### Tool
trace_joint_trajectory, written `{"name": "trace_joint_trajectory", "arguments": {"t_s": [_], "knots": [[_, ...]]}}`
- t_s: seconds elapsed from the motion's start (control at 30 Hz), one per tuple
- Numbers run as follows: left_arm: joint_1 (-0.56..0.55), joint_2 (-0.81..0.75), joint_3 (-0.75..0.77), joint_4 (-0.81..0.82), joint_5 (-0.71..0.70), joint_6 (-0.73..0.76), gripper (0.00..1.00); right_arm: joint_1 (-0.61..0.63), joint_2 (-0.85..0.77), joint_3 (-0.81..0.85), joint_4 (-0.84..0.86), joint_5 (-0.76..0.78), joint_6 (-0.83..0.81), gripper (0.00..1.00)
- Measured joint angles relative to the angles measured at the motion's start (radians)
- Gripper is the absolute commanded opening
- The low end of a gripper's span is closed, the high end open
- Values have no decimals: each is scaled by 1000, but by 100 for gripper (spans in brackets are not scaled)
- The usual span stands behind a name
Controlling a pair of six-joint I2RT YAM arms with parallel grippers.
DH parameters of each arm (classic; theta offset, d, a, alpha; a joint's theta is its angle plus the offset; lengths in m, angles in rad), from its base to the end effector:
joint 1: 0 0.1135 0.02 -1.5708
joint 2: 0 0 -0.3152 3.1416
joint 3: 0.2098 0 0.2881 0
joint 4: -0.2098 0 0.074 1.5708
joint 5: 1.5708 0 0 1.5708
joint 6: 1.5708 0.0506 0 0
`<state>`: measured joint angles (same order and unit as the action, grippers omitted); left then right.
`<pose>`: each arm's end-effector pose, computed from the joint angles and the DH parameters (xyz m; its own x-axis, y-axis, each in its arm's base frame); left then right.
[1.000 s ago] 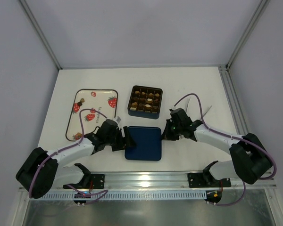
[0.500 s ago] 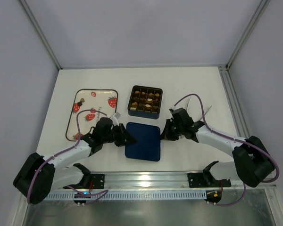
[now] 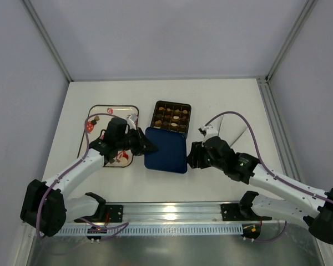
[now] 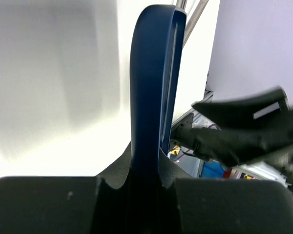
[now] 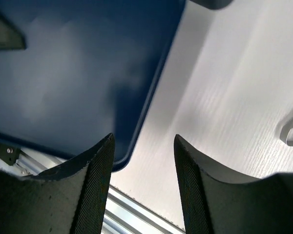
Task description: Pack the chocolate
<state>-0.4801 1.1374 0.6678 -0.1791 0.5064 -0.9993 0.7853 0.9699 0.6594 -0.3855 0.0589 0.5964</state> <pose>0.2195 -0.1420 0.2541 -0.9179 -0.3513 -0.1846 -0.0468 0.5577 -0.8287 0.1605 0.1563 0.2647 -0.7536 0.0394 -0.6561 -0.3029 0.8651 0.3998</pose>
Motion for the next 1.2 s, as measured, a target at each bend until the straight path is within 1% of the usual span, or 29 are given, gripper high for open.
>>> {"name": "trace_joint_trajectory", "arguments": {"t_s": [0.1, 0.2, 0.27, 0.33, 0.43, 0.57, 0.77, 0.9, 1.07, 1.2], "knots": [[29, 64, 85, -61, 36, 19, 0, 162, -40, 54, -42, 140, -52, 55], [39, 132, 143, -114, 72, 34, 0, 350, -16, 111, -73, 295, -102, 58], [43, 173, 169, -141, 95, 38, 0, 479, 34, 155, -91, 402, -139, 60], [45, 207, 191, -166, 115, 39, 0, 576, 105, 206, -107, 492, -182, 63], [49, 237, 217, -192, 142, 39, 0, 666, 208, 273, -122, 601, -240, 65], [51, 242, 238, -207, 162, 39, 0, 717, 337, 332, -127, 703, -319, 66], [51, 242, 242, -216, 180, 38, 0, 727, 474, 354, -117, 835, -426, 65], [52, 241, 242, -221, 188, 38, 0, 727, 559, 373, -89, 920, -498, 57], [58, 241, 242, -223, 197, 39, 0, 731, 605, 377, -22, 989, -598, 50], [65, 241, 242, -223, 204, 39, 0, 731, 622, 377, 42, 1036, -676, 36]]}}
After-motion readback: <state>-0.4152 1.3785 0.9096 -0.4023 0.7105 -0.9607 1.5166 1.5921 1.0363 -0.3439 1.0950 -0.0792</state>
